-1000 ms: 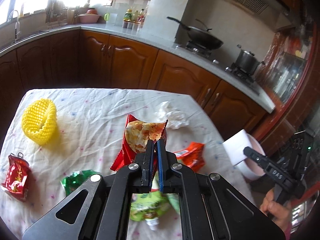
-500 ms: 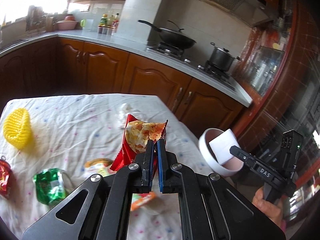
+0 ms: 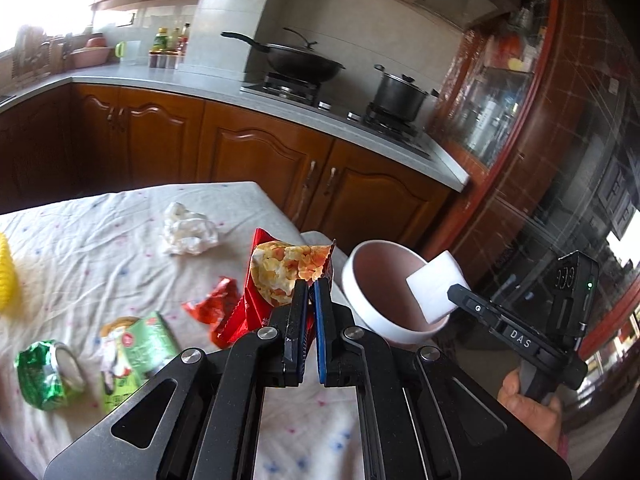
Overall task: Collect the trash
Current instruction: 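Carry the red snack bag and white paper cup over the pink bin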
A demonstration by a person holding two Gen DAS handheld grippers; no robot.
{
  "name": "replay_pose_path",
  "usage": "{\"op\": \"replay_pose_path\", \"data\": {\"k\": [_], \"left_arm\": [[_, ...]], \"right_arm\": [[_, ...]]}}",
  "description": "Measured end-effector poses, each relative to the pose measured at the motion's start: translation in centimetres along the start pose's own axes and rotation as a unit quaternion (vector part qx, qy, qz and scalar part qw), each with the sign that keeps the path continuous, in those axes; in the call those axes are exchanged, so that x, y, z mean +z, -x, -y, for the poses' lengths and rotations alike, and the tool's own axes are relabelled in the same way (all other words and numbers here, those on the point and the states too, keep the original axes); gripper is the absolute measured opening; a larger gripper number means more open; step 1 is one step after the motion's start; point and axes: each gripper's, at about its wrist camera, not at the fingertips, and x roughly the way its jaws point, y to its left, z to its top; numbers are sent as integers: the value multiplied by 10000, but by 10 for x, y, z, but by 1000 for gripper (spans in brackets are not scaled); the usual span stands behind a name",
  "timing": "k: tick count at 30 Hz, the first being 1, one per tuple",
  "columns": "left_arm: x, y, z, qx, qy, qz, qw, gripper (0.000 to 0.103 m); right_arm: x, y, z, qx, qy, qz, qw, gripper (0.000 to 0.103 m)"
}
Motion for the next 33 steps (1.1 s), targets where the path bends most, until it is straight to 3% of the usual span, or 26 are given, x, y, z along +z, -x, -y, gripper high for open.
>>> {"op": "replay_pose_path", "data": {"k": [17,33], "left_arm": [[10,-60,64,-540,-314,-449,9970,3],[14,-140,109,-678,-560,-944,9916,3]], "right_arm": [[8,20,54,-390,-382,195,9983,20],[16,5,97,-596,-640,93,9961,20]]}}
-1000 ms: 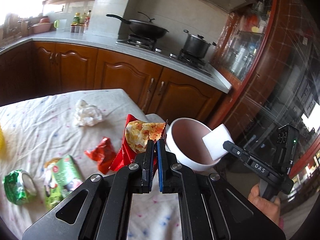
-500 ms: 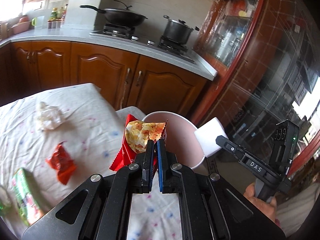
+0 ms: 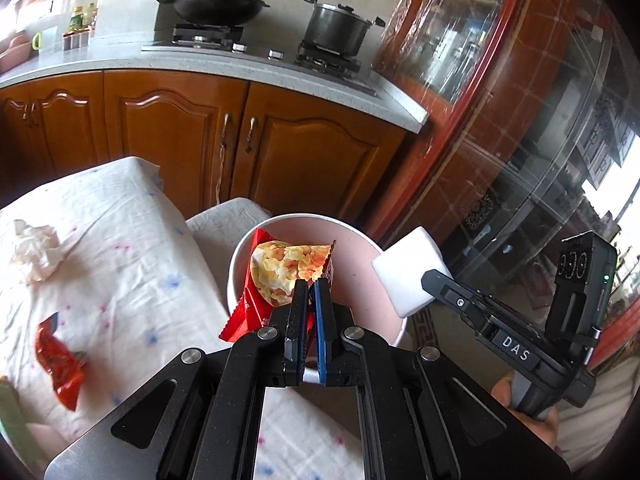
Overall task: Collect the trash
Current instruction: 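Carry the red snack bag and white paper cup over the pink bin, then open the left gripper over the bin while the right gripper drops the paper cup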
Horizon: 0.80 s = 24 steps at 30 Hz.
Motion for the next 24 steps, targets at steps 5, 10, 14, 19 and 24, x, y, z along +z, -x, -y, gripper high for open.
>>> {"op": "replay_pose_path", "data": {"k": [5,10,14,19,24], "left_arm": [[4,-27,4,-10,0,-182,9998,3],[3,-50,3,8,36,-372,9993,3],[1,-61,2,-15,35,-484,9988,3],[-3,-68,4,12,-11,-547,9985,3],[-2,-65,-1,-4,112,-524,9986,33]], "right_arm": [[3,-13,9,-80,-2,-140,9999,20],[3,-24,14,-139,6,-272,9995,20],[1,-31,18,-184,2,-369,9991,20],[0,-38,23,-214,-68,-453,9987,25],[-1,-40,31,-160,-252,-463,9985,43]]}}
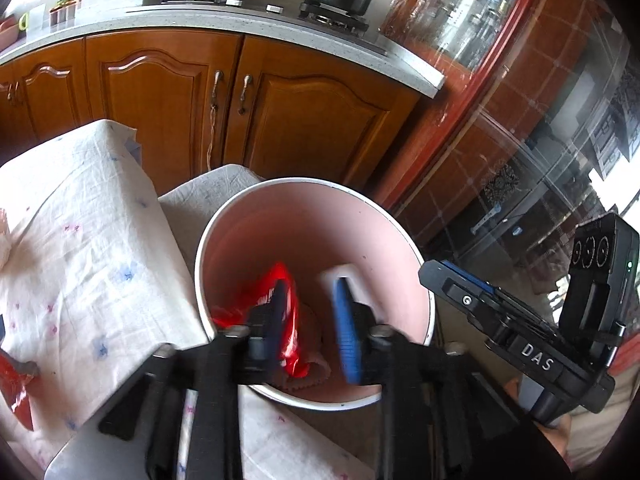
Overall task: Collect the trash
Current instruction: 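Open the left gripper over the bin while the right gripper drops the paper cup, then move both open grippers back over the remaining trash on the table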
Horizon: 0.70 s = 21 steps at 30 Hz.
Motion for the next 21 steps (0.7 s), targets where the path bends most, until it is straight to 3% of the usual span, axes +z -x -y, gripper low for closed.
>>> {"op": "replay_pose_path", "data": {"k": [19,21], "left_arm": [[-22,59,-35,200,416,352,9983,39],[-27,67,-41,239,481,391,9978,39]], "right_arm": [[-3,20,-21,242,-25,209,9995,58],[-6,21,-26,294,10,203,9994,65]]}}
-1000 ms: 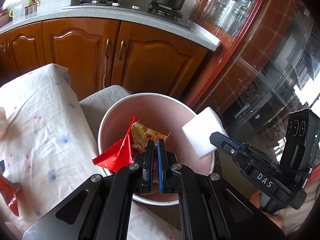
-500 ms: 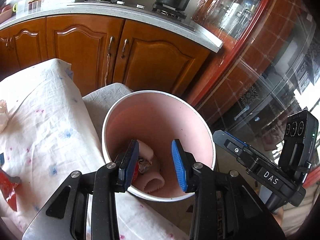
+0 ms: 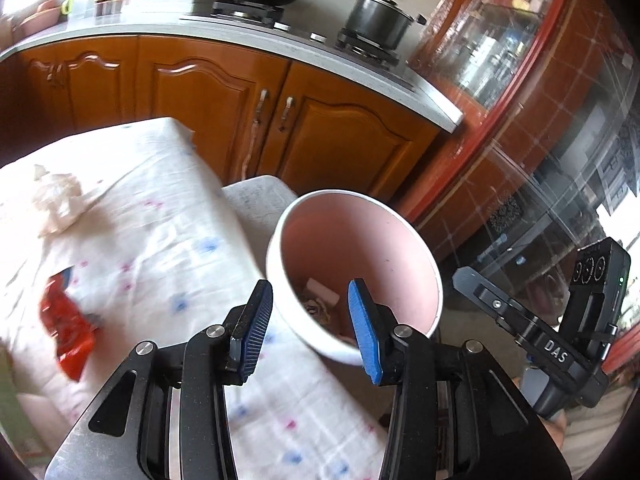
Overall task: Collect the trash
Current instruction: 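Move both open grippers back over the remaining trash on the table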
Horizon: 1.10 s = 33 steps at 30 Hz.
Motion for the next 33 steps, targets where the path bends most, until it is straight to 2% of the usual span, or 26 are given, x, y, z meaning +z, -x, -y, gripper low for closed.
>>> {"op": "replay_pose_path", "data": {"k": [2,3,5,9,19,33], "left_arm": [[-3,10,-8,32,82,61,9999,40],[-5,15,-12,50,114,90,9999,46],[-8,27,-19,107,197,206,9995,56],[-14,49,-33,222,304,395,9985,63],[-22,102,-69,419,508,791,9947,66],[-46,153,-124,815,966,1036,9866,66]], "right_arm": [[-3,1,-6,64,33,7,10000,73],[-4,3,-8,93,43,18,9999,78],[-7,4,-12,157,69,33,9998,81],[-15,5,-25,262,112,18,9996,84],[-27,5,-65,525,340,-52,9980,86],[-41,-7,-117,880,681,-200,9936,86]]}}
